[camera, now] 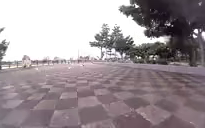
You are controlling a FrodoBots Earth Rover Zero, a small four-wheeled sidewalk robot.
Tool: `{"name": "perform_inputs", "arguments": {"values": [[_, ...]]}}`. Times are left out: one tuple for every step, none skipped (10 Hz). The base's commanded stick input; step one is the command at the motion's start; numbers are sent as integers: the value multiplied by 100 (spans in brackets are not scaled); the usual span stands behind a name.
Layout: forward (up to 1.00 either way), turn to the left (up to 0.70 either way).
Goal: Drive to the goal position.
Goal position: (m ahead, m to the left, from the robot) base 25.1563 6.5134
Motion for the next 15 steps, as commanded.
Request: {"name": "perform_inputs", "arguments": {"values": [[100, 0], [100, 0], [100, 0], [100, 0], [100, 0], [100, 0], [100, 0], [100, -10], [100, -35], [100, -40], [100, -20], [100, 0], [100, 0], [100, 0], [100, 0]]}}
